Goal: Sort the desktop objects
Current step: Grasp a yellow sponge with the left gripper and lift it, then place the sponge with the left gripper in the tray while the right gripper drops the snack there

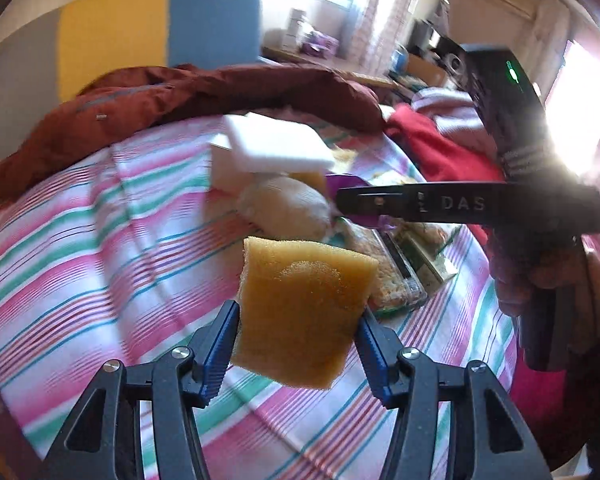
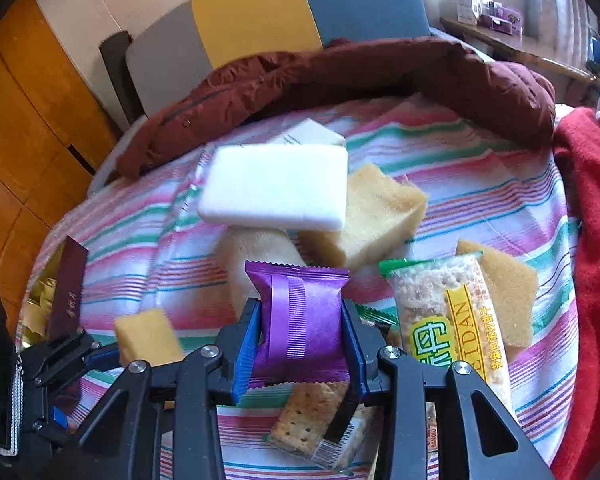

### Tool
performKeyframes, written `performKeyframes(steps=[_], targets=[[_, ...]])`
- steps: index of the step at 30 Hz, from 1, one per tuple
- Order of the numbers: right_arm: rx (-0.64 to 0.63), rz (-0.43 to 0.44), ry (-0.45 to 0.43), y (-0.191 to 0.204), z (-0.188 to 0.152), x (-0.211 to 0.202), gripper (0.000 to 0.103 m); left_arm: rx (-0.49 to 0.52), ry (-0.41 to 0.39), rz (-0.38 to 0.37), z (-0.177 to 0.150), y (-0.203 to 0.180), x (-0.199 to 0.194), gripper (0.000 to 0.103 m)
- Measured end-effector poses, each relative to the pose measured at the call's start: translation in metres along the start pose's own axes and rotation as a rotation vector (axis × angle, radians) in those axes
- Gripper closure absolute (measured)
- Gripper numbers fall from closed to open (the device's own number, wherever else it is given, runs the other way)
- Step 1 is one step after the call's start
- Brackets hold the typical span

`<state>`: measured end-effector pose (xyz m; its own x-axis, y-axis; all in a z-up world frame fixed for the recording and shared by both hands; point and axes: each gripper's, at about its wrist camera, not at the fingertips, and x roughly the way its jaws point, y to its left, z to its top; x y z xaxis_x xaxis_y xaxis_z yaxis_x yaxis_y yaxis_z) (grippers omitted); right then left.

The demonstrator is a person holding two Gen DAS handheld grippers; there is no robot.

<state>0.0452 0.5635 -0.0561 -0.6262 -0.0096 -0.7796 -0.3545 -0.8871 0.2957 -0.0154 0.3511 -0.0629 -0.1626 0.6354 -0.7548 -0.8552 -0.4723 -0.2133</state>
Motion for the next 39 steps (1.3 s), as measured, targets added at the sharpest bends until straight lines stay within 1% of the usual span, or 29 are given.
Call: performKeyframes(steps=[2, 4, 8, 12, 17, 23, 30, 36, 39], targets=[[-0.013, 0.031, -0.02, 0.005, 0.001, -0.005, 0.064, -0.031, -0.026, 0.026, -0.004, 0.006, -0.017, 0.046], [-0.042, 0.078, -0.04, 0.015, 0.0, -0.011, 0.064, -0.053, -0.054, 0.069, -0.009, 0.013, -0.035, 0.046], [-0.109, 0.191, -0.06, 0.039, -0.003, -0.019, 0.064, -0.098, -0.102, 0.124, -0.015, 0.025, -0.066, 0.045], [-0.146, 0.245, -0.045, 0.061, -0.01, -0.021, 0.064, -0.161, -0.144, 0.175, -0.029, 0.04, -0.1, 0.045], [-0.177, 0.282, -0.014, 0.088, -0.017, -0.023, 0.064, -0.22, -0.182, 0.247, -0.055, 0.065, -0.139, 0.045], [-0.243, 0.349, 0.015, 0.147, -0.025, -0.027, 0.064, -0.33, -0.232, 0.333, -0.089, 0.102, -0.181, 0.045], [-0.322, 0.471, 0.052, 0.229, -0.041, -0.022, 0.064, -0.475, -0.268, 0.456, -0.141, 0.146, -0.228, 0.045], [-0.348, 0.547, 0.108, 0.288, -0.064, -0.006, 0.063, -0.568, -0.26, 0.551, -0.184, 0.171, -0.252, 0.044], [-0.343, 0.564, 0.144, 0.309, -0.075, 0.006, 0.061, -0.629, -0.248, 0.563, -0.202, 0.181, -0.256, 0.042]])
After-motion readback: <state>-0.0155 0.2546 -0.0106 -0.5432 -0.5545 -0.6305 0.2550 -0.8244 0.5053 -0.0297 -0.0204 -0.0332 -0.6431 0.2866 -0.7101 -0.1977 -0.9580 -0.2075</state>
